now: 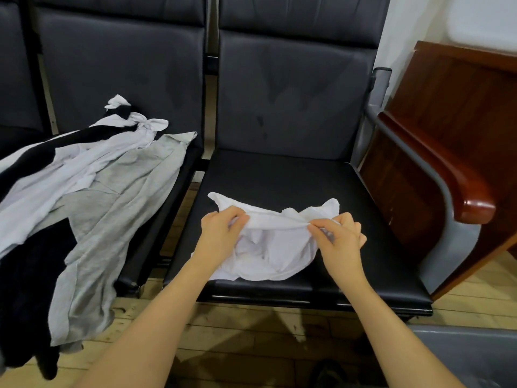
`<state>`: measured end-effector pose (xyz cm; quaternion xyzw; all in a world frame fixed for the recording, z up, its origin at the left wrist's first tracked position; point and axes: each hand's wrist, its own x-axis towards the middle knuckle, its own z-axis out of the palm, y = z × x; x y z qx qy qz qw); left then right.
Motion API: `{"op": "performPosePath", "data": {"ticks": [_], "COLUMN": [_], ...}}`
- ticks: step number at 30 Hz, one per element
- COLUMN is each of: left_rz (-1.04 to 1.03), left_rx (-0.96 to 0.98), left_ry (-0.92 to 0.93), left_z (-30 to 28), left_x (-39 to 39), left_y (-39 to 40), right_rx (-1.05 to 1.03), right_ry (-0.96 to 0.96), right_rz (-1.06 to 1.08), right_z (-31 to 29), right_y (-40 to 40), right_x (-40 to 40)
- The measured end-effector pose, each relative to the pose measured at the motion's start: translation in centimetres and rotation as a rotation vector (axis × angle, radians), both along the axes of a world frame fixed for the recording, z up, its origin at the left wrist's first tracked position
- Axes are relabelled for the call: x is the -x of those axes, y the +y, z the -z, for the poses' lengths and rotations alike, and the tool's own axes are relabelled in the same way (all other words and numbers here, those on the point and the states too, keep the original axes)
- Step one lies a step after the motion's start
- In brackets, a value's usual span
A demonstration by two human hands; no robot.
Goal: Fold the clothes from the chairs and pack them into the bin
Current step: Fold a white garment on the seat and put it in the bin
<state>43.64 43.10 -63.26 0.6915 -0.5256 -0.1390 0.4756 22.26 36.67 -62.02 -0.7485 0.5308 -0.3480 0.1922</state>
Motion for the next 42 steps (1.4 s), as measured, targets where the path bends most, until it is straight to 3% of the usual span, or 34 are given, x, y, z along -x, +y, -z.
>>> {"op": "performPosePath", "data": {"ticks": [3,6,11,17,20,24,31,35,42], "left_rz": [0.076,0.140,0.155,0.182,0.167,0.112,0.127,0.136,0.167], "left_rx": [0.133,0.175,0.093,0.244,0.151,-0.164,-0.268,-0.331,-0.255], "left_ry": [0.133,0.006,-0.192,-0.387,-0.363,-0.419,-0.178,-0.163,0.086], "left_z": [-3.7,-4.6,-2.3,-2.1,-1.5,0.8,1.4,1.9,1.5], "left_x": [0.6,0.6,0.6,0.4,-0.9,-2.7,-2.5,-2.1,-2.5], "left_y": [1.0,0.9,0.3,0.4,0.9,1.7,1.6,1.7,2.0], "right_rx": [0.033,0.035,-0.065,0.032,0.078,0.091,0.098,0.121,0.098], "right_ry": [-0.096,-0.076,0.040,0.076,0.071,0.077,0.198,0.235,0.253], "right_rz": [0.027,0.036,-0.180,-0.262,-0.266,-0.190,-0.175,-0.141,-0.115], "right_z": [-1.0,-1.5,-1.1,-0.2,0.2,0.6,1.4,1.8,2.0], "right_y": [-0.1,-0.2,0.8,1.2,0.7,-0.5,-1.3,-1.0,-1.1], "right_x": [0.0,0.2,-1.0,-4.6,-5.3,-3.8,-2.5,-2.0,-1.4]}}
